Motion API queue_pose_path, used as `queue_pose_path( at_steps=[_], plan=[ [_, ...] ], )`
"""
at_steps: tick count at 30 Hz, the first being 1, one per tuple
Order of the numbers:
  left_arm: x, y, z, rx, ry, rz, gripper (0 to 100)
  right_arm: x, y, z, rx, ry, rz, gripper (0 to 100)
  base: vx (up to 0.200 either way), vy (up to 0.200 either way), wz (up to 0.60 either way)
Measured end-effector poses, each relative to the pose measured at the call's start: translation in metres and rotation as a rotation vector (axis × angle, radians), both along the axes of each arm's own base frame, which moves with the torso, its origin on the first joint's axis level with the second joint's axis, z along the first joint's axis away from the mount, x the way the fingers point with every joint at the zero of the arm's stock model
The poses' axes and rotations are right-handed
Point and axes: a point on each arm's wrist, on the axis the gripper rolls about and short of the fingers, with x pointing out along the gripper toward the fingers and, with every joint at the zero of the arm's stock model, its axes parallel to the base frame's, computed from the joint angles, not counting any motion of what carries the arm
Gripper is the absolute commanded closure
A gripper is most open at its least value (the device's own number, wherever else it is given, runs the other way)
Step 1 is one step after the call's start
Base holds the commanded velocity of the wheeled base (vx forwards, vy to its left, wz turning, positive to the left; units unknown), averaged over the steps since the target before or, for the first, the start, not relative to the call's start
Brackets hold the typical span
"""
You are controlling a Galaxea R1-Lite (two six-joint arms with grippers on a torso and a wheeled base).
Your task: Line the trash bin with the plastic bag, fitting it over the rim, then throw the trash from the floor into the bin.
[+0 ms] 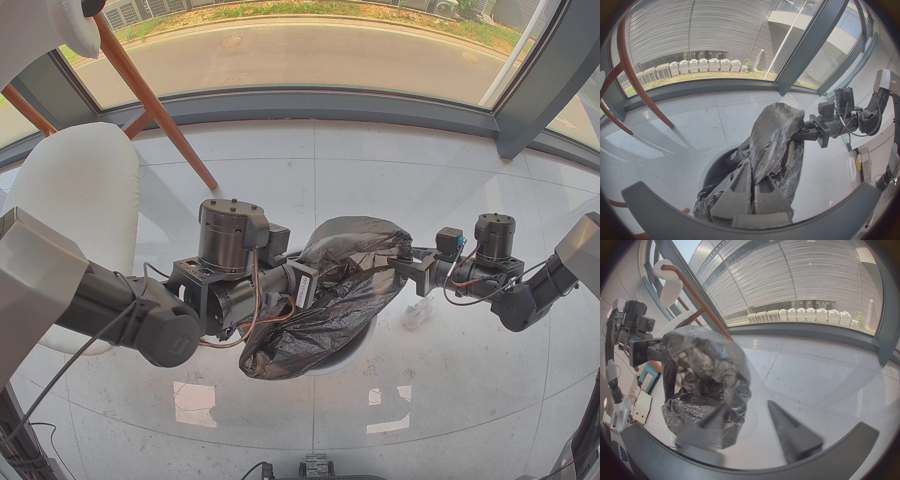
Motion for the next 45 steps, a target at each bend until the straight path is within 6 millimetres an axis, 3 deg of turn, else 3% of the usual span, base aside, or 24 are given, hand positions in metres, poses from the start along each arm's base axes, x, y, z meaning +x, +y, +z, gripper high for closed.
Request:
queue_pose_path(
  at_steps=[6, 16, 23, 29, 42, 43, 45],
  plan=[
    [0.002, -0.002, 0.000, 0.002, -0.006, 0.001, 100, -0.008, 0.001, 0.005, 0.139, 0.141, -0.044, 0, 0.000, 0.000, 0.00],
    [0.001, -0.004, 0.000, 0.005, -0.012, 0.003, 100, -0.086, 0.040, 0.010, 0.338, 0.556, -0.181, 0, 0.000, 0.000, 0.00],
    [0.000, -0.006, 0.000, 0.006, -0.014, -0.001, 100, -0.115, 0.067, 0.002, 0.388, 0.678, -0.255, 0, 0.000, 0.000, 0.00],
    [-0.001, -0.008, 0.000, 0.007, -0.015, -0.001, 100, -0.118, 0.085, -0.018, 0.360, 0.698, -0.254, 0, 0.000, 0.000, 0.00],
    [-0.003, -0.009, 0.000, 0.009, -0.015, -0.003, 100, -0.083, 0.116, -0.042, 0.409, 0.621, -0.255, 0, 0.000, 0.000, 0.00],
    [-0.003, -0.009, 0.000, 0.008, -0.015, -0.003, 100, -0.081, 0.117, -0.044, 0.406, 0.622, -0.257, 100, 0.000, 0.000, 0.00],
    [-0.003, -0.009, 0.000, 0.008, -0.015, -0.003, 100, -0.079, 0.118, -0.048, 0.402, 0.624, -0.260, 100, 0.000, 0.000, 0.00]
  ],
)
